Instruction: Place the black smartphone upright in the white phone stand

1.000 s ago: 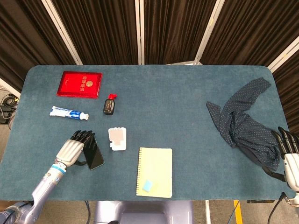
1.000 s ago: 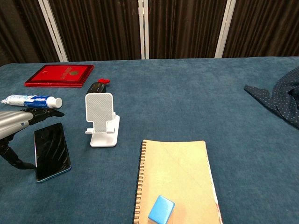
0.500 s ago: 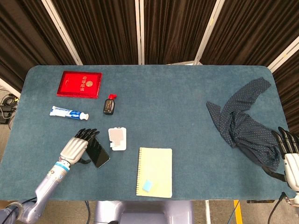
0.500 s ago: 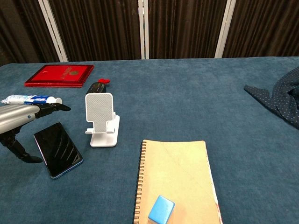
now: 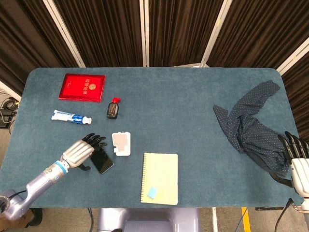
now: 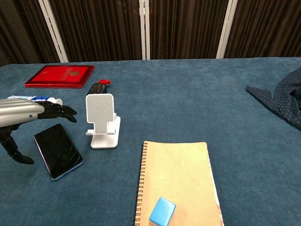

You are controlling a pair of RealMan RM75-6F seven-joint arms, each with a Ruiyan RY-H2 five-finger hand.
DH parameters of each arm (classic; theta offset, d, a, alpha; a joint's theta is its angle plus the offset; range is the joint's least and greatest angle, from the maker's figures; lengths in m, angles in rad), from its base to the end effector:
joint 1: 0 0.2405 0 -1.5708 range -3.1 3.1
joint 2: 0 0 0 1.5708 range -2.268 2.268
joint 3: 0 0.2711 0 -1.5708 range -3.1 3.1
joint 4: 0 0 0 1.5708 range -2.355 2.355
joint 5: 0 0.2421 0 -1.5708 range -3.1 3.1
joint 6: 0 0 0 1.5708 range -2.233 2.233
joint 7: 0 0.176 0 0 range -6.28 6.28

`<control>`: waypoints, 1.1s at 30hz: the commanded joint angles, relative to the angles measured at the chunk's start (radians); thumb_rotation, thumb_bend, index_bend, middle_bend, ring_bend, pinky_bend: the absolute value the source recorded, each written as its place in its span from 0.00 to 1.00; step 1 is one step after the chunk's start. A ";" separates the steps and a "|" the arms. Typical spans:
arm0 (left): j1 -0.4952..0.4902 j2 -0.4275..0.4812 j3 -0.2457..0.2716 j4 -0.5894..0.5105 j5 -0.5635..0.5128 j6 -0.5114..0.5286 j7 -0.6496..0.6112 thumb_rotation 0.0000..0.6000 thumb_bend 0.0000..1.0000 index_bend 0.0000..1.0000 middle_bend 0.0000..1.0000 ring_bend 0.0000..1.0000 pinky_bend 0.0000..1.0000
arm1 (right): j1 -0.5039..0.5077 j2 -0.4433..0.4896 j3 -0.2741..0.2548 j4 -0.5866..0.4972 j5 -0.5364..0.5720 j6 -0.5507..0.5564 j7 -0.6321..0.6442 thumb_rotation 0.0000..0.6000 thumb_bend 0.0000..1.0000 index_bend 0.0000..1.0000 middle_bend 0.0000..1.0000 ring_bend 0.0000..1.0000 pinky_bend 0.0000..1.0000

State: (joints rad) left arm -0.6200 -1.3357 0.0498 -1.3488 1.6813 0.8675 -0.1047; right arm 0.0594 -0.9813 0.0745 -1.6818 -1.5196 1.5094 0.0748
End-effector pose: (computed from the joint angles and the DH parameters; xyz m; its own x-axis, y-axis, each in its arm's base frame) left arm -0.2655 0.3318 -0.0283 0.6414 0.3865 0.6628 0.7277 -0.5803 -0.3658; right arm -0.3300 -0.2137 0.1823 0.3885 0.0390 0.9206 -0.9211 -0.0130 0.3892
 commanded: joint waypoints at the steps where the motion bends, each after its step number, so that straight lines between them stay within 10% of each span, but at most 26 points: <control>1: -0.029 -0.026 0.029 0.055 0.039 0.001 -0.030 1.00 0.00 0.15 0.02 0.04 0.01 | 0.001 -0.001 0.001 0.000 0.003 -0.003 -0.003 1.00 0.00 0.00 0.00 0.00 0.00; 33: -0.050 -0.138 0.078 0.217 -0.003 0.007 -0.045 1.00 0.00 0.23 0.14 0.15 0.16 | 0.006 -0.001 0.004 0.007 0.018 -0.016 0.011 1.00 0.00 0.00 0.00 0.00 0.00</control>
State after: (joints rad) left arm -0.6711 -1.4707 0.1272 -1.1339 1.6786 0.8717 -0.1500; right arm 0.0650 -0.9821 0.0786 -1.6747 -1.5016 1.4936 0.0856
